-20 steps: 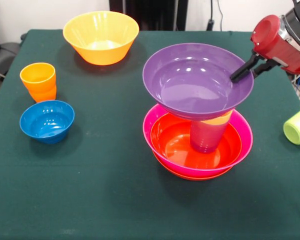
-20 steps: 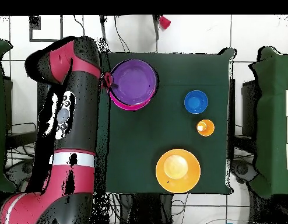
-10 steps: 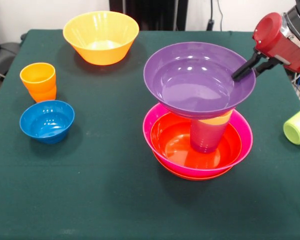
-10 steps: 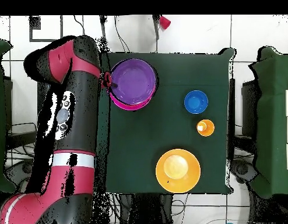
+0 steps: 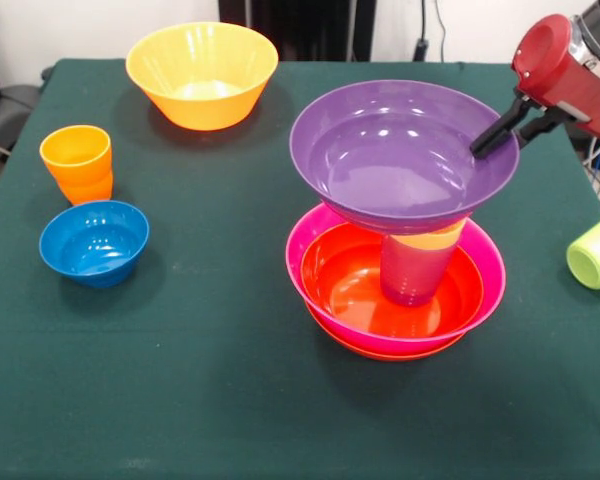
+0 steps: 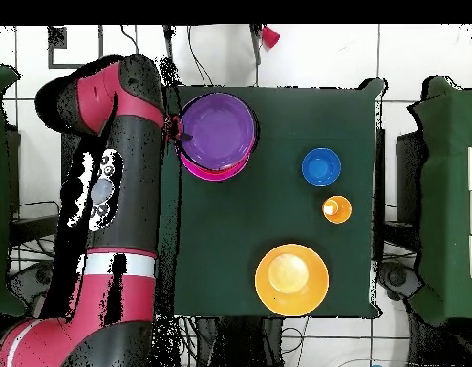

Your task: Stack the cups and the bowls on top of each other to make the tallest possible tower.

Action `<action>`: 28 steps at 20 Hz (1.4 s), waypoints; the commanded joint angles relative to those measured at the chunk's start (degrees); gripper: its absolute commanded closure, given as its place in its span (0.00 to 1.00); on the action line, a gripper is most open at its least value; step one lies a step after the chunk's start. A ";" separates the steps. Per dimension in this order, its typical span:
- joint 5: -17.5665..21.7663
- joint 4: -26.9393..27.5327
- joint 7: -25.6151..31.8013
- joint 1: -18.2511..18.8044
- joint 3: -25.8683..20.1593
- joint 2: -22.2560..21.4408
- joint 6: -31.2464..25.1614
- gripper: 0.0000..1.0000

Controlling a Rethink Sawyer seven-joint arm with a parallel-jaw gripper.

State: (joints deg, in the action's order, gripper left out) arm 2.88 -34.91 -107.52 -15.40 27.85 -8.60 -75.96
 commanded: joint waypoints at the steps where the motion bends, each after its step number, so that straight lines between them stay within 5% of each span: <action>1: -0.28 -5.12 -9.36 1.16 -3.79 -1.91 4.85 1.00; 28: 0.31 -5.49 -11.15 0.66 -3.02 -1.02 7.07 1.00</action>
State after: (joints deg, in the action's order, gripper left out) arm 2.83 -35.88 -107.52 -15.12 27.89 -10.76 -71.85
